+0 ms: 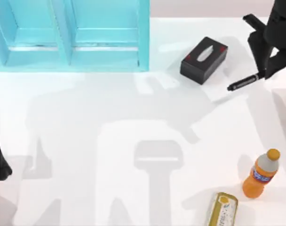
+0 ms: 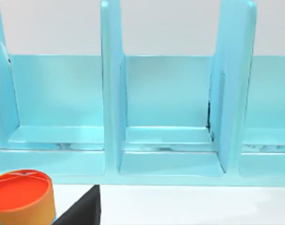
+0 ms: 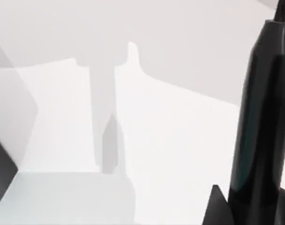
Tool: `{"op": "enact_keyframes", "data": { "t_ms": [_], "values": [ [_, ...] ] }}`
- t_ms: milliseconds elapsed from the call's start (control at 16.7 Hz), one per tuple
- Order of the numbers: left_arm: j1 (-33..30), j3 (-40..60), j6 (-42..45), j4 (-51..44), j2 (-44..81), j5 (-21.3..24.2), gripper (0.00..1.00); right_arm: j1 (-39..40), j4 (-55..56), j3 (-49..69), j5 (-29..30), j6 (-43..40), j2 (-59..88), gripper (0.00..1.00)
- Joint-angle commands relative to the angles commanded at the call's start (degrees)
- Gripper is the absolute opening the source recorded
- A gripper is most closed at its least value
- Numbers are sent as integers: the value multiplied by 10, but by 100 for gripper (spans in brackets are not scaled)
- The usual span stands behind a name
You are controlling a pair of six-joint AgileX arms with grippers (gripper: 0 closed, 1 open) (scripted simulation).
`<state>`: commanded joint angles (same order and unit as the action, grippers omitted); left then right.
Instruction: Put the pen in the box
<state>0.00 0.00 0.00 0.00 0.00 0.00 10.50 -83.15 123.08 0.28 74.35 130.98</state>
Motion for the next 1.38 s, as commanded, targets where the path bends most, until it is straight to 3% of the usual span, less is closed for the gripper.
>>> {"op": "enact_keyframes", "data": {
  "t_ms": [360, 600, 960, 1380],
  "values": [
    [0, 0, 0, 0, 0, 0, 100, -312, 47, -142, -2, -119, -103, 0],
    [0, 0, 0, 0, 0, 0, 100, -436, 69, -213, -3, -178, -153, 0],
    [0, 0, 0, 0, 0, 0, 100, -465, 76, -232, -3, -194, -167, 0],
    [0, 0, 0, 0, 0, 0, 100, -435, 128, -304, 10, -175, -179, 0]
  ]
}}
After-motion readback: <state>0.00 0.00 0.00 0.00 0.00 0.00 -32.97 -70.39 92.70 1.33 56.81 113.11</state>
